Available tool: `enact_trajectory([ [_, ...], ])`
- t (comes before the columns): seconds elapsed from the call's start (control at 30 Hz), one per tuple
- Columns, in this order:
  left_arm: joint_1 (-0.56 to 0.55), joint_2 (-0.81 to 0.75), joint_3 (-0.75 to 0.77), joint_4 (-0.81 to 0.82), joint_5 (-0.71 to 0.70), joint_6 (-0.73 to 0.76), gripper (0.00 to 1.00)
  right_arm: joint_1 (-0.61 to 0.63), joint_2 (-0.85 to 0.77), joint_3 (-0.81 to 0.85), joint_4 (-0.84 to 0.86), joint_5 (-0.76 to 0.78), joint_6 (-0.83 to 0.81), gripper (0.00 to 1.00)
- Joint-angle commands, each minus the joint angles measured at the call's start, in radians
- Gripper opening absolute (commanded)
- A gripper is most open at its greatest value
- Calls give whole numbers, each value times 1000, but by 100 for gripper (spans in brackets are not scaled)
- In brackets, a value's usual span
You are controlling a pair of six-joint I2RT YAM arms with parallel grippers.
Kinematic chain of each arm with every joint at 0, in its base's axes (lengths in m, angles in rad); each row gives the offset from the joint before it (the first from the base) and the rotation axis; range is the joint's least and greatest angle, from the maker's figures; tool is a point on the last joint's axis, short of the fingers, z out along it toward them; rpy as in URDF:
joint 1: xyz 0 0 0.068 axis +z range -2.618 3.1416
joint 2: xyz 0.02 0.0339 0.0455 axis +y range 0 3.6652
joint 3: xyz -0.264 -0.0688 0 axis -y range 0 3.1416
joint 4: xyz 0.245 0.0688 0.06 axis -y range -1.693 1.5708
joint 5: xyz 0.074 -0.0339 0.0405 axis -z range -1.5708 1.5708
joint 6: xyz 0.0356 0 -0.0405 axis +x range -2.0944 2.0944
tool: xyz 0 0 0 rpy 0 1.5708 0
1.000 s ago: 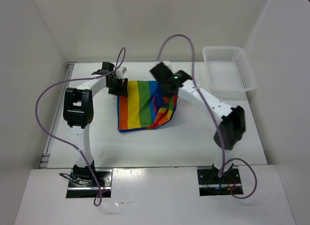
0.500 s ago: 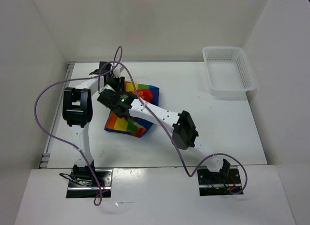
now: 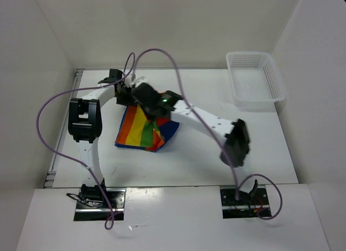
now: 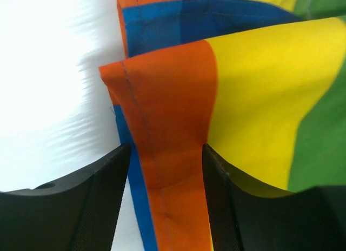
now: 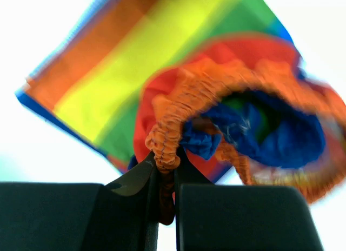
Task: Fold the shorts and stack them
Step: Fold the shorts
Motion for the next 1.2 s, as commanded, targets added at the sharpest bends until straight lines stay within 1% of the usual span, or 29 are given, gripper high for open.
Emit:
enact_trajectory([
  [0.0,13,-52,-17,-45,-134,5,63,-132,-364,-337,267,-111,119,0],
  [0.03,13,-43,-17,-45,-174,5,63,-169,-486,-513,298,-148,154,0],
  [0.07,13,-31,-17,-57,-184,5,63,-241,-534,-587,315,-202,218,0],
  [0.1,13,-31,-29,-57,-184,5,63,-270,-574,-649,315,-226,245,0],
  [0.13,13,-31,-39,-57,-184,5,63,-298,-640,-759,335,-249,263,0],
  [0.17,13,-31,-39,-57,-184,5,63,-319,-666,-812,346,-269,291,0],
  [0.2,13,-31,-54,-57,-184,5,63,-359,-691,-861,358,-306,302,6],
  [0.23,13,-31,-54,-57,-196,5,63,-378,-711,-951,381,-320,315,13],
  [0.33,13,-22,-54,-57,-236,5,63,-451,-752,-1085,381,-332,377,26],
  [0.4,13,-22,-54,-57,-245,5,63,-502,-763,-1163,381,-354,424,34],
  [0.43,13,-22,-68,-57,-257,5,63,-516,-763,-1183,381,-354,438,41],
  [0.47,13,-22,-83,-48,-268,5,63,-528,-763,-1202,371,-366,454,50],
  [0.53,13,-22,-95,-39,-277,5,63,-569,-763,-1243,360,-366,490,62],
  [0.57,13,-32,-105,-39,-277,5,63,-585,-774,-1252,332,-345,501,66],
  [0.67,13,-61,-114,-39,-302,5,63,-648,-818,-1252,260,-254,520,69],
  [0.7,13,-72,-124,-39,-315,5,63,-648,-853,-1221,245,-233,520,73],
  [0.73,13,-84,-125,-28,-316,5,63,-648,-867,-1201,230,-196,507,84],
  [0.77,13,-109,-125,-28,-346,5,63,-648,-877,-1176,185,-173,507,84],
  [0.8,13,-121,-125,-28,-355,5,63,-648,-887,-1123,161,-152,495,84],
  [0.87,13,-161,-114,-39,-355,5,65,-648,-887,-1073,113,-102,495,84],
  [0.9,13,-178,-114,-39,-355,5,65,-648,-900,-1040,113,-102,481,84],
  [0.93,4,-198,-105,-48,-340,5,65,-648,-910,-1030,127,-113,469,81],
  [0.97,-5,-247,-105,-48,-325,5,66,-637,-910,-1030,145,-148,469,72],
  [1.0,-18,-271,-105,-57,-290,5,66,-637,-910,-1021,204,-177,455,66],
  [1.03,-54,-296,-105,-69,-270,5,66,-624,-894,-1021,240,-205,443,58],
  [1.07,-76,-342,-105,-78,-250,5,66,-623,-874,-1021,302,-252,443,44],
  [1.1,-120,-357,-105,-112,-212,5,66,-614,-849,-1021,327,-274,443,37],
  [1.13,-140,-367,-96,-135,-187,5,66,-614,-785,-1010,349,-286,443,30],
  [1.17,-157,-367,-86,-163,-152,5,66,-614,-750,-986,369,-296,443,20],
])
